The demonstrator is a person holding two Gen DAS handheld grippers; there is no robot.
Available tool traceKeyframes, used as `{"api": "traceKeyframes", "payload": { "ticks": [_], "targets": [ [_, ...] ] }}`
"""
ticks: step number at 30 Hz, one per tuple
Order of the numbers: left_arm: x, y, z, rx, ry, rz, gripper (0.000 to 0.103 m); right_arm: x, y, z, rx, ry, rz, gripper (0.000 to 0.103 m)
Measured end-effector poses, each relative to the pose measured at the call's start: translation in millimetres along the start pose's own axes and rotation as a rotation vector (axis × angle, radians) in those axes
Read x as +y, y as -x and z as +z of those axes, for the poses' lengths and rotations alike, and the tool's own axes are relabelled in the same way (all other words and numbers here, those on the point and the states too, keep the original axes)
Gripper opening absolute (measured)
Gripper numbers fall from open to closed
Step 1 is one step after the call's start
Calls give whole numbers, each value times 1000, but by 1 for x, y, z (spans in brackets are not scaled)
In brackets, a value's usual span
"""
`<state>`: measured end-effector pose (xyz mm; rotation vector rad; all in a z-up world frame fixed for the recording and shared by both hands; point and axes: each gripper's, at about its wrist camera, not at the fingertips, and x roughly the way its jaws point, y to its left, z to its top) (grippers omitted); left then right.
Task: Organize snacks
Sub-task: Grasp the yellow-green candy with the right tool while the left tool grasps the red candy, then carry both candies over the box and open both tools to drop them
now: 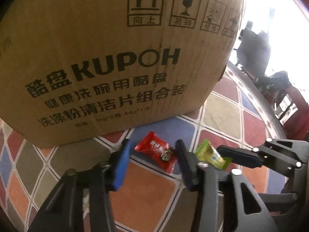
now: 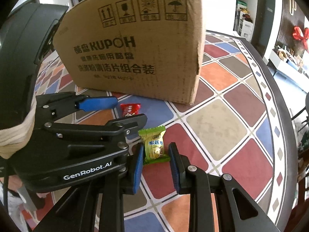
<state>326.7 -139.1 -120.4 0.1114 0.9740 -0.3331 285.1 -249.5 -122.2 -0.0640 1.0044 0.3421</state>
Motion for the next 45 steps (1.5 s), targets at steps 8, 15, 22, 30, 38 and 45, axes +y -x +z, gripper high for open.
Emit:
{"api": "traceKeyframes", "payload": {
  "ticks": [8, 15, 22, 30, 38, 45],
  "targets": [
    [-4, -1, 0, -6, -21, -26, 24, -15, -2, 3, -14, -53, -5, 27],
    [10, 14, -12, -28, -4, -54, 24, -18, 1, 6, -42, -94, -9, 27],
    [14, 35, -17, -62, 0, -49, 24, -17, 9, 10, -71, -109, -10, 27],
    [17, 77, -16, -132, 12, -52, 24, -4, 38, 11, -143, -121, -15, 27],
    [20, 126, -13, -235, 1, -40, 24, 11, 71, 17, -235, -117, -10, 27],
    [27, 153, -9, -298, 13, -37, 24, 18, 97, 25, -305, -118, -8, 27]
  ]
}}
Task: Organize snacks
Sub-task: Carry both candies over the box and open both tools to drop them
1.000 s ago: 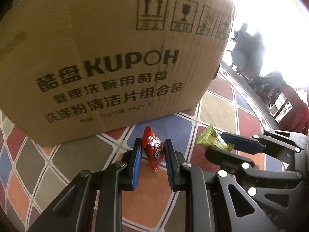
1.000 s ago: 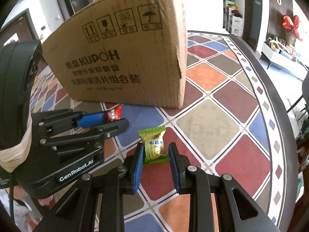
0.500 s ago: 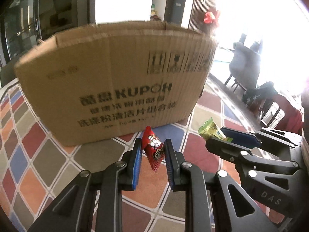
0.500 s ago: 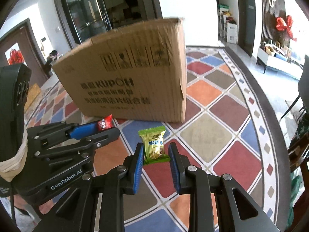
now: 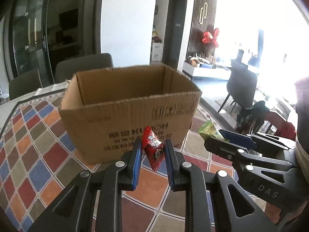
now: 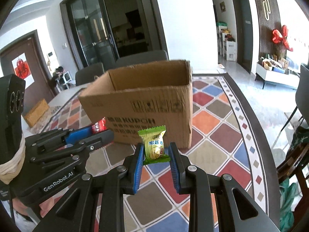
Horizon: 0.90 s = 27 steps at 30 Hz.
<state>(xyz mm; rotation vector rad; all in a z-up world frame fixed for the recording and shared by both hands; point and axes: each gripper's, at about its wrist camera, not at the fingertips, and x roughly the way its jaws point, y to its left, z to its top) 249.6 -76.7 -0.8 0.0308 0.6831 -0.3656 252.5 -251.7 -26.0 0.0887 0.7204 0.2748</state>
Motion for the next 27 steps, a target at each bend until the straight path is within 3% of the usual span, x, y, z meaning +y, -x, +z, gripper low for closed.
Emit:
{"api": "traceKeyframes", "payload": {
  "ticks": [15, 27],
  "targets": [
    [24, 33, 39, -127, 5, 49, 24, 25, 26, 44, -122, 35, 10, 27],
    [52, 26, 81, -149, -1, 69, 24, 37, 13, 89, -120, 58, 5, 27]
  ]
}}
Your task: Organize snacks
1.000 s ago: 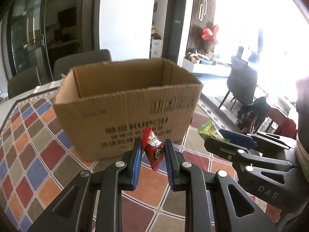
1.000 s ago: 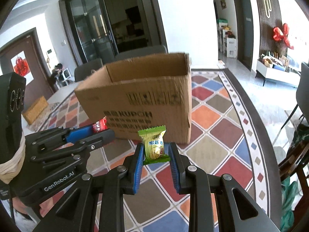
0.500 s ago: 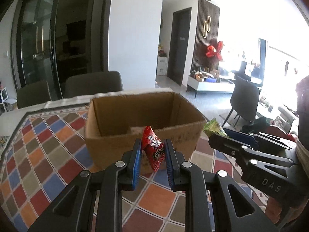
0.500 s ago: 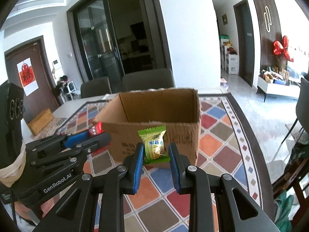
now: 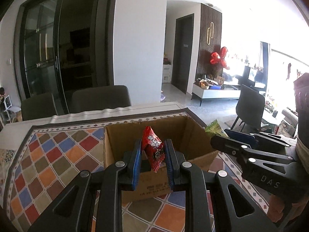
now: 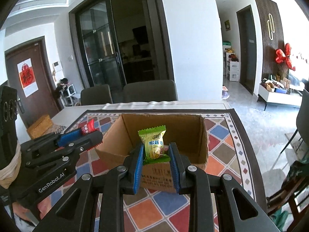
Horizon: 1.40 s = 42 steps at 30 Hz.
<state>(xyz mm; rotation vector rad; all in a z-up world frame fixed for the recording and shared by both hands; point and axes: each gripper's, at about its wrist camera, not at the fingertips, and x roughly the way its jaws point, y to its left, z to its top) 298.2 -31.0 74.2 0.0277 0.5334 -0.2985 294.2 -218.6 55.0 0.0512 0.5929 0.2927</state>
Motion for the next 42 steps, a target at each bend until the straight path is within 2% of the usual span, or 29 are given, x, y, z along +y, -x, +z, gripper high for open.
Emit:
{"api": "traceKeyframes", "payload": {
  "ticks": [6, 17, 20, 22, 24, 25, 27, 31, 34, 36, 42],
  "targets": [
    [6, -17, 19, 21, -10, 8, 24, -2, -16, 19, 32, 9, -3, 27],
    [14, -60, 27, 104, 14, -3, 25, -17, -52, 36, 103, -5, -17, 27],
    [16, -70, 29, 138, 17, -1, 31, -20, -61, 34, 124, -16, -16, 27],
    [18, -72, 29, 139, 10, 13, 45, -22, -68, 35, 140, -29, -16, 28],
    [17, -70, 28, 135, 5, 32, 46, -24, -75, 35, 161, -37, -23, 30],
    [17, -68, 26, 133, 5, 41, 46, -24, -77, 34, 166, -38, -32, 39],
    [18, -64, 24, 127, 1, 56, 49, -25, -78, 32, 170, -46, -50, 47],
    [15, -45, 14, 87, -17, 95, 59, -22, -69, 25, 157, -46, -75, 48],
    [14, -27, 5, 57, -10, 108, 63, -15, -51, 18, 118, -38, -79, 56],
    [14, -15, 1, 38, 0, 112, 65, -9, -37, 14, 85, -32, -87, 57],
    [10, 35, -15, -36, 25, 145, 81, 15, 9, -1, 0, 13, -119, 64]
  ]
}}
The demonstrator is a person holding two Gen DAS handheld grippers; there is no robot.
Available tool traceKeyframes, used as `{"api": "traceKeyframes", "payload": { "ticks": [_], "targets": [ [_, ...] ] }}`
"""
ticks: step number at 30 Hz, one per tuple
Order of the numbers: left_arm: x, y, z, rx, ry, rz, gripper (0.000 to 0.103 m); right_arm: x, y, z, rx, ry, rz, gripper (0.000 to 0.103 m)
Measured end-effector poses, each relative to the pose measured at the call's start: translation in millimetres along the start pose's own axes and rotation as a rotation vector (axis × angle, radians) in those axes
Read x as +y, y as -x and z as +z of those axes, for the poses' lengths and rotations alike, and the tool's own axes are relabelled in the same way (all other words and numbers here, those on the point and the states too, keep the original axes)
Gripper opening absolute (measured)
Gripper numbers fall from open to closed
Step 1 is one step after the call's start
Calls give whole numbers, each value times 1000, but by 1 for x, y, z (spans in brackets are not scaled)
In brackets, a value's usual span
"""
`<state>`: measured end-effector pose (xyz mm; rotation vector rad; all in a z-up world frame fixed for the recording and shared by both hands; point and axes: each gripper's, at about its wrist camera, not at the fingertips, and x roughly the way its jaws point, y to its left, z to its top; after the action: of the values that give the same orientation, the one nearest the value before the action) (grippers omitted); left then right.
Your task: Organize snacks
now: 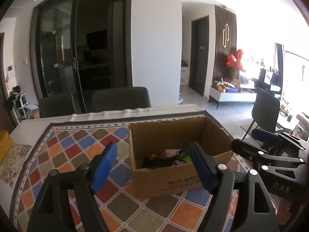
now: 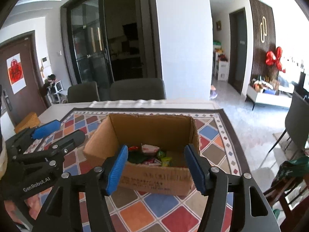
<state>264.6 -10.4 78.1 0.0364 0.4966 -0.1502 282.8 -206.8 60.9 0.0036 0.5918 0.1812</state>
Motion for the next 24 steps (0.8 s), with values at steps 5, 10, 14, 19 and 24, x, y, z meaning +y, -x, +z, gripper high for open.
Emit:
{"api": "traceKeyframes", "payload": {
  "ticks": [5, 10, 14, 19, 24],
  "targets": [
    [-2, 37, -14, -54, -7, 32, 90, 8, 36, -11, -66, -3, -21, 69],
    [-2, 68, -28, -85, 11, 55, 98, 18, 70, -26, -124, 21, -57, 75],
    [-3, 89, -38, -104, 14, 60, 103, 22, 93, -38, -152, 32, -84, 78],
    [-7, 115, -53, -120, -3, 68, 103, 25, 117, -56, -165, 24, -88, 84],
    [-14, 137, -64, -138, -25, 76, 103, 21, 135, -73, -166, -10, -92, 89]
  ]
}}
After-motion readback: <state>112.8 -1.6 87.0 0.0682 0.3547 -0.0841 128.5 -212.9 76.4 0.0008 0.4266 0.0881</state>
